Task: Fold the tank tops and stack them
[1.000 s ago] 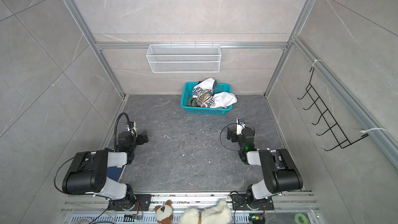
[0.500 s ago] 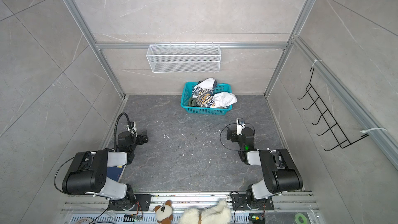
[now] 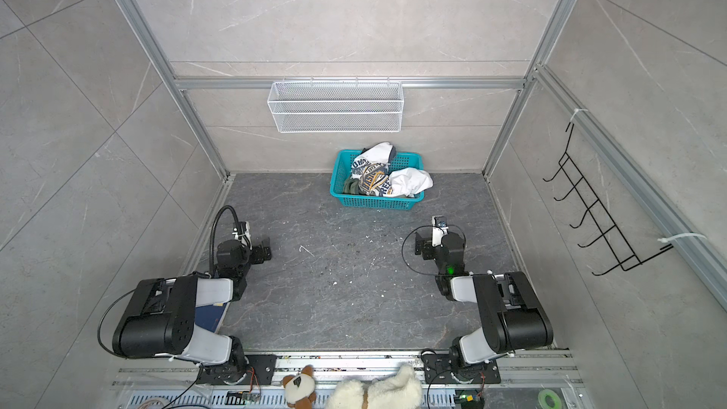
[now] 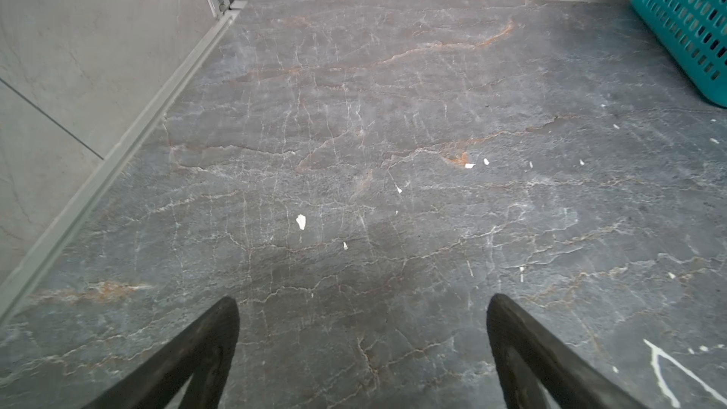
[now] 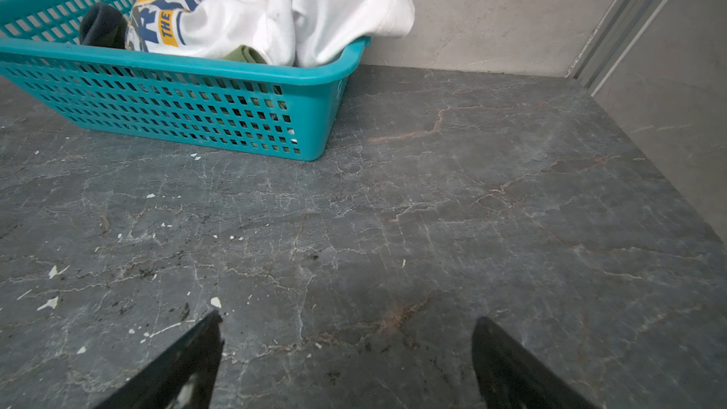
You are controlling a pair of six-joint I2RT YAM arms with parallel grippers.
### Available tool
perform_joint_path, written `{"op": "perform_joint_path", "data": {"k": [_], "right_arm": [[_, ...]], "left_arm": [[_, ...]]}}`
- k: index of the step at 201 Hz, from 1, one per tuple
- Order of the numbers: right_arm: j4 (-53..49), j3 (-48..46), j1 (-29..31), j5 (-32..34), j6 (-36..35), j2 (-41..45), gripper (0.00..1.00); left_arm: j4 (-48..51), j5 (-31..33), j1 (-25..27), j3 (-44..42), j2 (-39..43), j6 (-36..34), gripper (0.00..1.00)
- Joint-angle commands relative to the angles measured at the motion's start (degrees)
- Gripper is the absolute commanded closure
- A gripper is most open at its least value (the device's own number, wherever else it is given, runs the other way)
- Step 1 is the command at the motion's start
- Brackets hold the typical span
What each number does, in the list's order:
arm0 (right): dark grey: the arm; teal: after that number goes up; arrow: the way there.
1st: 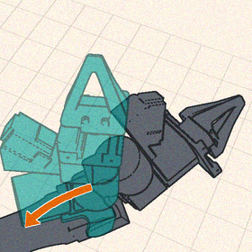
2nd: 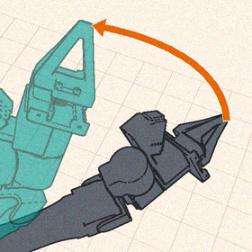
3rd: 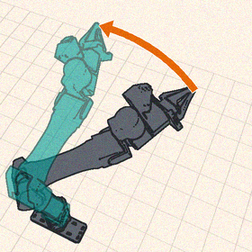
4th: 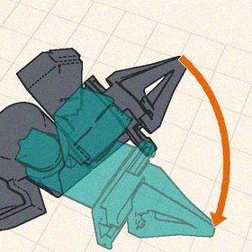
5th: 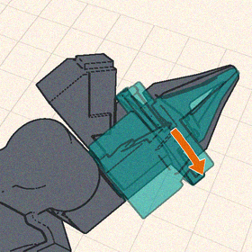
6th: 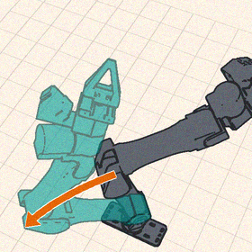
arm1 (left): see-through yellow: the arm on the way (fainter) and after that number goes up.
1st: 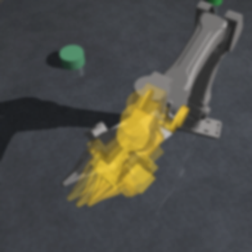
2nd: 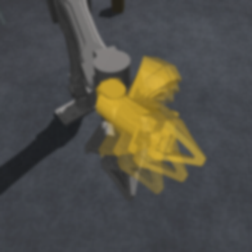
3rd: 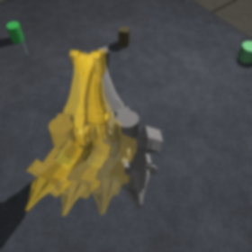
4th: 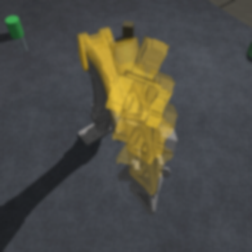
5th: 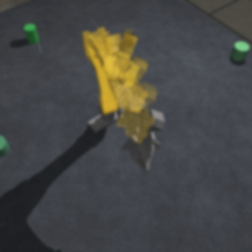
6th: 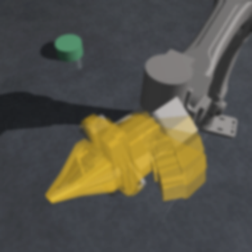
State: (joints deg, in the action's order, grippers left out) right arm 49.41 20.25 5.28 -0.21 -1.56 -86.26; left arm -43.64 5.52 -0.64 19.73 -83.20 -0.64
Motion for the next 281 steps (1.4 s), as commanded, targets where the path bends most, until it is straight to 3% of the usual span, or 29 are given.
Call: {"op": "perform_joint_path", "data": {"k": [1, 30, 50, 80, 97, 110, 118, 125, 153, 172, 194, 215, 281], "right_arm": [[2.18, -2.49, -0.01, -0.86, -0.57, 4.46, 0.01], [-6.63, -2.90, 0.67, -4.26, -1.76, 14.90, 0.01], [-15.86, -1.23, 1.47, -7.45, -0.34, 24.57, 0.01], [-28.36, 3.85, 1.72, -16.43, 8.22, 38.81, 0.01], [-39.79, 9.39, 1.66, -11.74, 16.43, 43.87, 0.01], [-53.32, 15.84, 1.69, 0.19, 26.16, 45.01, 0.01], [-60.69, 18.74, 1.69, 6.23, 30.47, 44.51, 0.01], [-62.83, 19.94, 1.63, 7.36, 30.88, 43.57, 0.01], [-64.86, 22.69, 1.66, 0.37, 27.29, 38.55, 0.01], [-63.42, 23.71, 1.66, -9.55, 24.74, 34.92, 0.01], [-60.62, 24.61, 1.64, -13.11, 25.68, 30.98, 0.00], [-61.14, 29.88, 1.73, -14.64, 25.33, 22.00, 0.01], [-61.48, 47.68, 1.72, -7.70, 24.67, -2.59, 0.08]], "left_arm": [[2.44, 7.94, 4.92, 0.17, 7.89, -3.59, 0.00], [6.68, 16.47, 13.83, 0.12, 17.74, -5.74, 0.00], [21.82, 16.80, 15.52, 6.12, 26.10, 4.51, 0.00], [42.99, 12.60, 15.57, 16.19, 32.52, 18.70, 0.00], [51.93, 12.56, 15.43, 19.30, 35.76, 25.48, 0.00], [58.85, 14.44, 15.43, 20.90, 38.10, 30.97, 0.00], [62.66, 15.59, 15.34, 21.31, 39.68, 34.53, 0.00], [64.12, 15.92, 15.33, 20.89, 40.99, 36.43, 0.00], [59.27, 7.39, 15.41, 16.20, 44.13, 34.54, 0.00], [57.82, 0.85, 15.42, 15.09, 43.50, 33.68, 0.00], [53.37, -3.82, 15.47, 11.68, 44.14, 35.33, 0.04], [50.44, -6.00, 15.51, 9.18, 42.69, 37.37, 0.04], [47.79, -11.75, 17.60, 8.08, 38.48, 36.39, 0.04]]}}
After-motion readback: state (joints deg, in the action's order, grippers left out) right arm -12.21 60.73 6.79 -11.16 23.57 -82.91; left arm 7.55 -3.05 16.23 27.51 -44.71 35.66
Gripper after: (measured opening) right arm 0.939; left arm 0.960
